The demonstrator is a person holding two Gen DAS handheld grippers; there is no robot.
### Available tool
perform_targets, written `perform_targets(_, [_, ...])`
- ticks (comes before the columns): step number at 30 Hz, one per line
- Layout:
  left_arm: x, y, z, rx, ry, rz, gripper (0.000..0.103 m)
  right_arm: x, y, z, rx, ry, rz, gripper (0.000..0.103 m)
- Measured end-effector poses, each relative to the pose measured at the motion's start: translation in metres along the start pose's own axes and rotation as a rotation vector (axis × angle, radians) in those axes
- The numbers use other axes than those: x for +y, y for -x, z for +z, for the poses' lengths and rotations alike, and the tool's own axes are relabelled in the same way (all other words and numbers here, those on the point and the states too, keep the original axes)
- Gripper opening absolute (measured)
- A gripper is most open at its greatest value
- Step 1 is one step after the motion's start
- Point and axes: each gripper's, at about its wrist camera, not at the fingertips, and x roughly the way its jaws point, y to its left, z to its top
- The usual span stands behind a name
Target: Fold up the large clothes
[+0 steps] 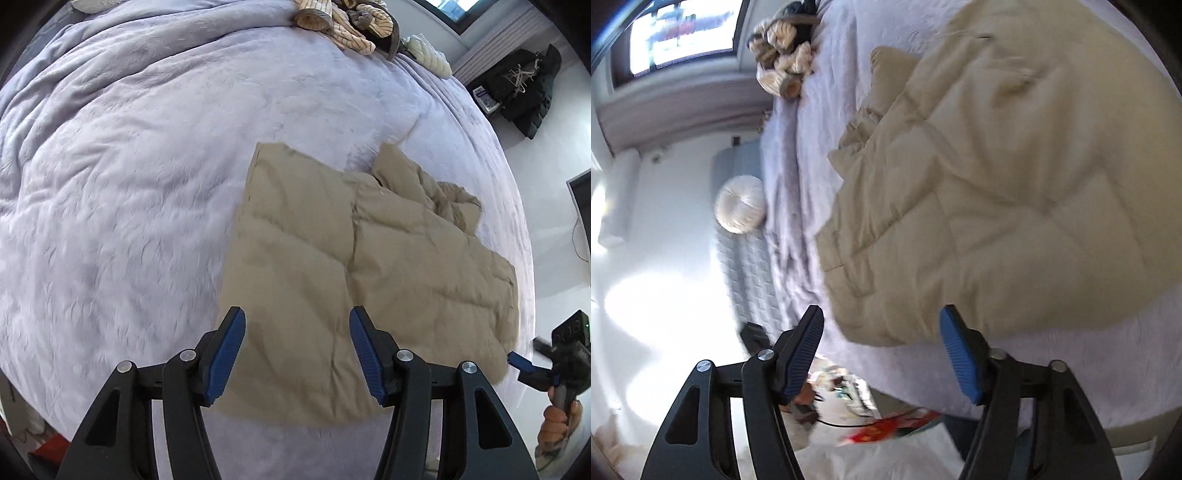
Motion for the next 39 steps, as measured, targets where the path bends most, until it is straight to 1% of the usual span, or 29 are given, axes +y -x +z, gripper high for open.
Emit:
perform_targets(1, [0.000, -0.006, 0.005, 0.004, 0.011, -0.004, 0.059, 0.000, 0.000, 0.000, 0.000, 0.000, 0.000, 0.043])
perform_targets(2, [0.003, -0.010, 0.008, 0.010, 0.026, -0.007, 0.059, 0.002, -0.002, -0.002, 0.009, 0.019, -0.054, 0.032])
perform_targets(3, [0.007, -0.015, 0.012, 0.017, 0.043, -0.015, 0.059, 0.018, -0.016, 0.007, 0.009, 0.073, -0.166, 0.028])
perform_targets(4, [0.012, -0.020, 0.015, 0.029, 0.062, -0.025, 0.065, 0.026, -0.018, 0.007, 0.005, 0.102, -0.197, 0.024])
perform_targets(5, [0.018, -0.026, 0.018, 0.048, 0.082, -0.032, 0.074, 0.029, -0.017, 0.002, -0.004, 0.137, -0.228, 0.023])
perform_targets(6, [0.024, -0.032, 0.020, 0.062, 0.098, -0.041, 0.090, 0.036, -0.019, 0.002, -0.017, 0.175, -0.263, 0.023])
perform_targets(7, [0.028, -0.037, 0.023, 0.065, 0.103, -0.050, 0.092, 0.043, -0.024, 0.004, -0.025, 0.203, -0.286, 0.023])
perform_targets(9, [0.033, -0.047, 0.028, 0.084, 0.089, -0.059, 0.092, 0.058, -0.032, 0.008, -0.039, 0.246, -0.315, 0.023])
perform_targets(11, [0.037, -0.060, 0.035, 0.111, 0.060, -0.079, 0.092, 0.065, -0.036, 0.005, -0.051, 0.310, -0.362, 0.023])
perform_targets(13, [0.041, -0.077, 0.043, 0.155, 0.033, -0.113, 0.092, 0.077, -0.042, 0.002, -0.063, 0.373, -0.413, 0.023])
perform_targets(15, [0.046, -0.092, 0.048, 0.192, 0.029, -0.154, 0.092, 0.085, -0.056, 0.008, -0.067, 0.409, -0.452, 0.023])
perform_targets(17, [0.050, -0.107, 0.053, 0.228, 0.031, -0.212, 0.092, 0.088, -0.069, 0.016, -0.071, 0.417, -0.469, 0.023])
perform_targets(19, [0.054, -0.126, 0.056, 0.286, 0.044, -0.292, 0.092, 0.088, -0.081, 0.028, -0.090, 0.415, -0.492, 0.023])
perform_targets(21, [0.051, -0.143, 0.056, 0.344, 0.038, -0.349, 0.092, 0.085, -0.088, 0.040, -0.119, 0.399, -0.510, 0.023])
perform_targets(22, [0.048, -0.152, 0.054, 0.377, 0.025, -0.366, 0.092, 0.083, -0.091, 0.047, -0.130, 0.391, -0.513, 0.023])
perform_targets(23, [0.045, -0.158, 0.053, 0.399, 0.007, -0.367, 0.092, 0.080, -0.093, 0.052, -0.141, 0.379, -0.514, 0.023])
perform_targets(25, [0.033, -0.168, 0.050, 0.441, -0.046, -0.386, 0.092, 0.073, -0.097, 0.063, -0.153, 0.350, -0.501, 0.023])
perform_targets(27, [0.030, -0.173, 0.049, 0.466, -0.056, -0.410, 0.092, 0.069, -0.103, 0.071, -0.158, 0.331, -0.502, 0.023])
perform_targets(28, [0.029, -0.175, 0.049, 0.476, -0.052, -0.428, 0.091, 0.067, -0.105, 0.074, -0.157, 0.325, -0.504, 0.022])
perform_targets(29, [0.030, -0.175, 0.048, 0.481, -0.043, -0.444, 0.088, 0.067, -0.107, 0.076, -0.155, 0.324, -0.507, 0.022])
perform_targets(30, [0.031, -0.175, 0.047, 0.489, -0.032, -0.461, 0.072, 0.065, -0.111, 0.079, -0.152, 0.323, -0.516, 0.022])
perform_targets(31, [0.031, -0.175, 0.046, 0.501, -0.014, -0.496, 0.054, 0.063, -0.112, 0.080, -0.151, 0.320, -0.522, 0.020])
perform_targets(33, [0.028, -0.169, 0.043, 0.502, -0.002, -0.533, 0.040, 0.059, -0.116, 0.083, -0.146, 0.303, -0.522, 0.019])
perform_targets(34, [0.023, -0.162, 0.042, 0.497, -0.012, -0.541, 0.037, 0.057, -0.118, 0.085, -0.144, 0.293, -0.520, 0.019])
perform_targets(36, [0.012, -0.151, 0.039, 0.492, -0.017, -0.573, 0.037, 0.050, -0.121, 0.088, -0.138, 0.262, -0.509, 0.019])
perform_targets(39, [-0.012, -0.127, 0.035, 0.477, -0.021, -0.664, 0.037, 0.038, -0.128, 0.095, -0.129, 0.214, -0.492, 0.018])
